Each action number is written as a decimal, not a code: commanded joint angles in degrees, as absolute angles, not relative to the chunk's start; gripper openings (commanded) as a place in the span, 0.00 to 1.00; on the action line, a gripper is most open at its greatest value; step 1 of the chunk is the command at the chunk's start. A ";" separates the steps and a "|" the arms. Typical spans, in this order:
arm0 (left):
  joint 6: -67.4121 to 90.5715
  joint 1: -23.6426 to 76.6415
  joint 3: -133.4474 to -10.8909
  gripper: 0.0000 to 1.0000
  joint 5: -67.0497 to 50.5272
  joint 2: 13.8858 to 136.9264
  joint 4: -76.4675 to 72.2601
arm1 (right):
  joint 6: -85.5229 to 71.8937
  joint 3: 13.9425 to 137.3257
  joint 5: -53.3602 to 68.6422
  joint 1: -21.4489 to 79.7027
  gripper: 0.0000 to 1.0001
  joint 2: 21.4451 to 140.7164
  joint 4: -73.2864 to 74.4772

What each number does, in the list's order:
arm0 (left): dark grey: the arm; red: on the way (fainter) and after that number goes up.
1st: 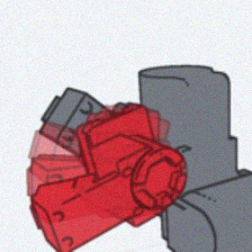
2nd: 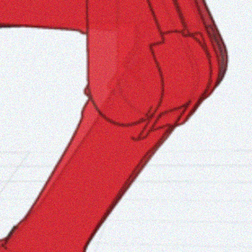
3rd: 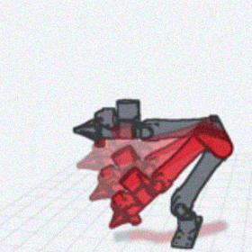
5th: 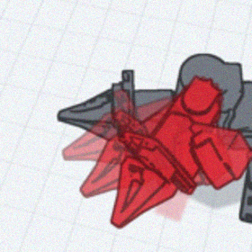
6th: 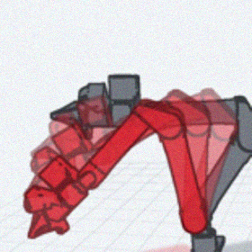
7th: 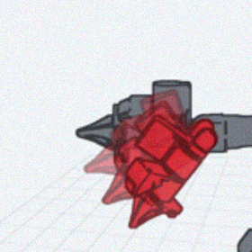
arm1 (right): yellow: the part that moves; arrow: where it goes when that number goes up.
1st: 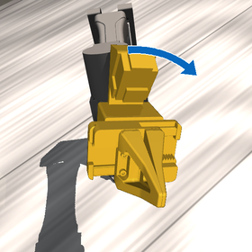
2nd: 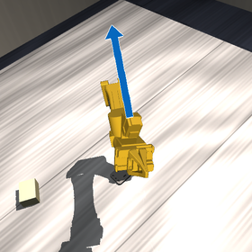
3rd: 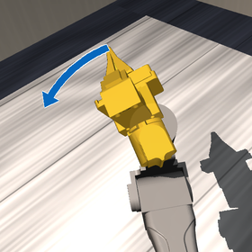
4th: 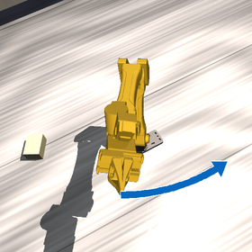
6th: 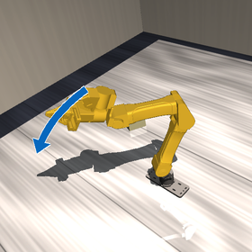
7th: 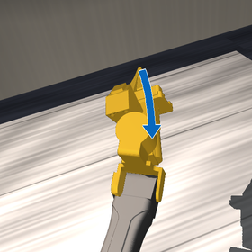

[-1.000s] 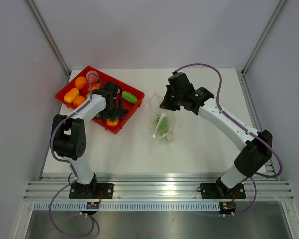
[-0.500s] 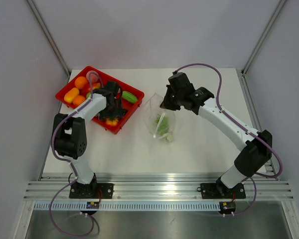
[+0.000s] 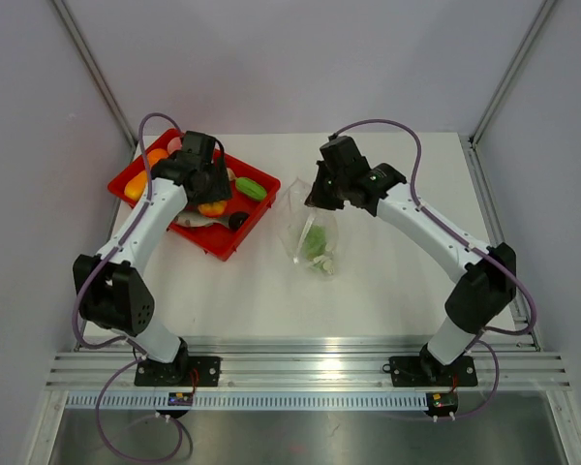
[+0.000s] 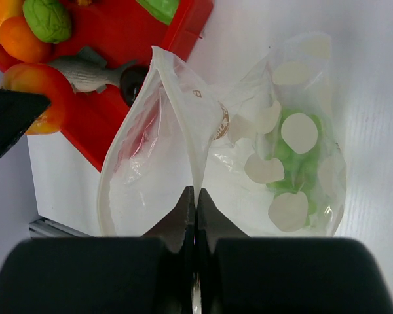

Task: Place the food in the zip-top bag and seal the zipper
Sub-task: Place the fake vegetable in the zipper food storage bag, then pick up the fake fruit from the bin, then place the fake fruit in the zipper food storage bag, then pick up the fake fish from the bin.

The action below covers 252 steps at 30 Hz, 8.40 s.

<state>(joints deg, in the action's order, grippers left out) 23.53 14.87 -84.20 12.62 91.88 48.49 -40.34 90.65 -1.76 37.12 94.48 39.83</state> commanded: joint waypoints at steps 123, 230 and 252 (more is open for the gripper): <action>45.18 14.33 -92.37 0.43 13.63 95.20 48.08 | -40.96 94.92 -1.23 39.81 0.00 96.24 38.23; -17.14 16.61 -74.88 0.72 27.86 108.72 25.31 | -37.62 95.54 -0.26 39.81 0.09 98.26 36.30; -18.45 17.67 -74.53 0.37 37.44 115.57 15.12 | -37.00 96.50 -1.23 39.73 0.10 99.93 37.35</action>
